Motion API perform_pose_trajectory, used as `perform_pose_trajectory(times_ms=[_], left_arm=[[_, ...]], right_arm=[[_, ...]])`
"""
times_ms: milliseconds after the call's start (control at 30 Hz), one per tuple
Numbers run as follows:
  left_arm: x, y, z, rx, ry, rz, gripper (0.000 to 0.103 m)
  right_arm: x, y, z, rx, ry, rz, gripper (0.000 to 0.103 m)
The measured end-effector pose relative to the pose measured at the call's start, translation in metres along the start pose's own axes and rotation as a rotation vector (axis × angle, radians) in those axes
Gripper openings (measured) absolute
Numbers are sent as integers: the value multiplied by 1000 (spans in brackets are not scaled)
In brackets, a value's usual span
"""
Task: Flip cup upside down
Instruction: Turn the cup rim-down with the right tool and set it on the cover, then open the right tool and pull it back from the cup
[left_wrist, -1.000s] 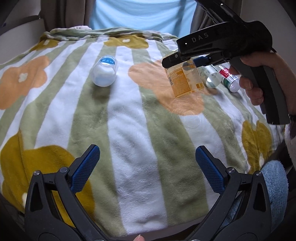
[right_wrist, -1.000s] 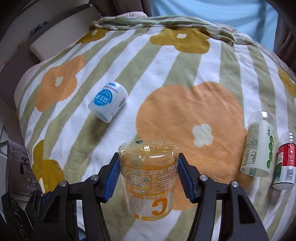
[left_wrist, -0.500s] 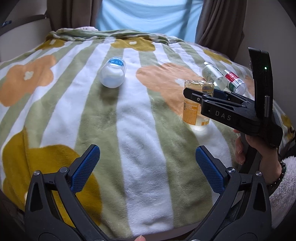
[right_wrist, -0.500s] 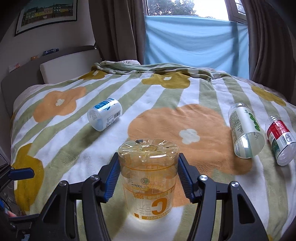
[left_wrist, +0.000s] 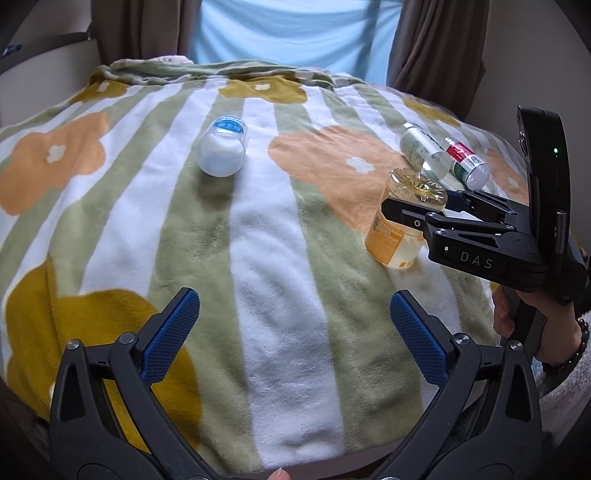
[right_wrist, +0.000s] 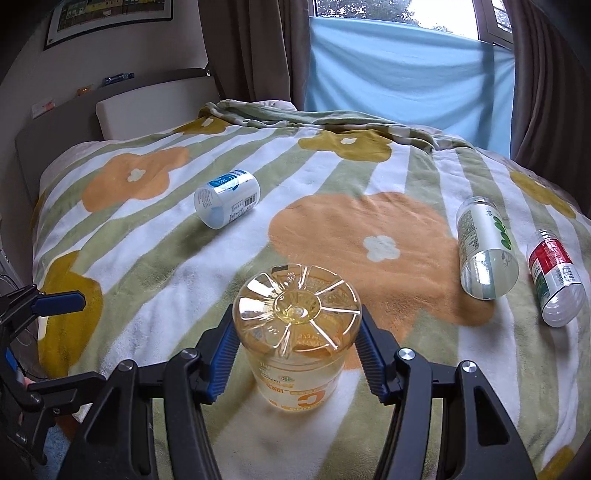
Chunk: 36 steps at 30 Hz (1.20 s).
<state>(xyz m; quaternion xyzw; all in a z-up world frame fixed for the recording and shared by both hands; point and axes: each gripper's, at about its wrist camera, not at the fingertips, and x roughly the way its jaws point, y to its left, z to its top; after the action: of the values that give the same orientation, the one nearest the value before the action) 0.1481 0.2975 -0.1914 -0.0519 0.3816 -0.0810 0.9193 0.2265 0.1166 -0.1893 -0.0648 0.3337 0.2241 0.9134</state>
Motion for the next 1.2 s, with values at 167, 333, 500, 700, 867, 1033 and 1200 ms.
perform_pose_trajectory(times_ms=[167,333,500,700,867,1033,1200], left_arm=[[0,0,0,0,0,-1,103],[-1,-1,-1,0,-1,-2,103],[-1,-2,-1,5,-4,0,103],[-6,-4,-1,10,-25,16,103],[-31,-4,9,-8,-82,8,103],[-84,-14,40,-12,-204,13,103],[-148,-36,66,30,-373,72,103]], right_arm=[[2,1,1,-8,14,4,79],[-7,-3,-1,21,-52,20,103],[-9,-3,-2,32,-73,43,103],[-19,-4,-3,48,-91,48,103],[-60,2,8,8,-120,-33,103],[-129,11,23,-49,-198,-112,103],[-203,26,31,-73,-323,-238,103]])
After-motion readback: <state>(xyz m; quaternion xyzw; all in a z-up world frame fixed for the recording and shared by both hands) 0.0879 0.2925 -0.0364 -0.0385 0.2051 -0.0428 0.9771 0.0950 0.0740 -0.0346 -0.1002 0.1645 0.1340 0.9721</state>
